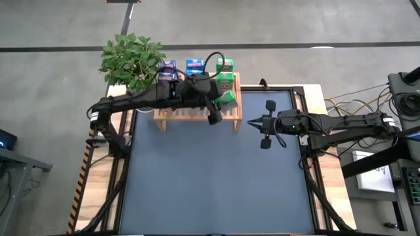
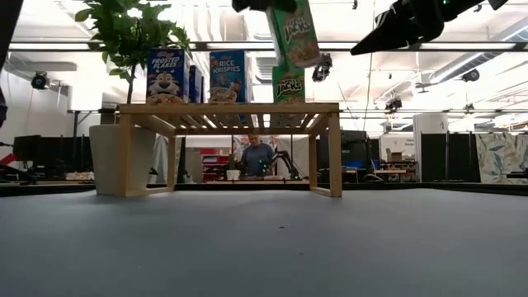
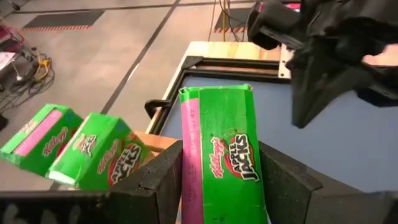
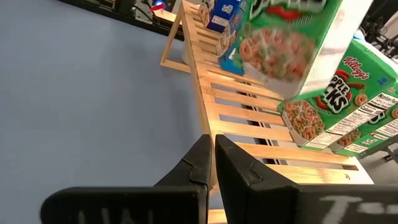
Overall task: Stack cereal on shelf
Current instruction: Put the green cereal box on the shelf aligned with the green cereal boxes
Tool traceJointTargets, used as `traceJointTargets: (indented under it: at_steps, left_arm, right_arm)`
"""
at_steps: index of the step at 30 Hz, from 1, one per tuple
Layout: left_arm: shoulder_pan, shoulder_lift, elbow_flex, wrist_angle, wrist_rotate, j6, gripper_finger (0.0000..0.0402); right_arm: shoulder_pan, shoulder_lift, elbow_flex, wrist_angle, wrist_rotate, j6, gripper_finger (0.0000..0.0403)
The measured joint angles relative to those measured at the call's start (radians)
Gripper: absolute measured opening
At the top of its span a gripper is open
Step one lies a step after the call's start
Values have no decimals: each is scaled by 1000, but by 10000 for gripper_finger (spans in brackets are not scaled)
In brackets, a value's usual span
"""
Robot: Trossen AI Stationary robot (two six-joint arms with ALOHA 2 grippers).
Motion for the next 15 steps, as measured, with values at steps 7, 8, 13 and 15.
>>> traceJointTargets:
  at_steps: [7,8,13,15]
  left_arm:
    - [54,133,176,-143,4,119,166]
    - [59,156,217,-188,4,132,166]
    - [69,240,384,-330,82,205,166]
    - [70,266,424,-357,104,217,166]
  right_arm:
    - [0,0,0,-1,0,-1,13]
    - [0,0,0,-4,0,-1,13]
    - [0,0,0,-17,0,-1,13]
    - [0,0,0,-18,0,-1,13]
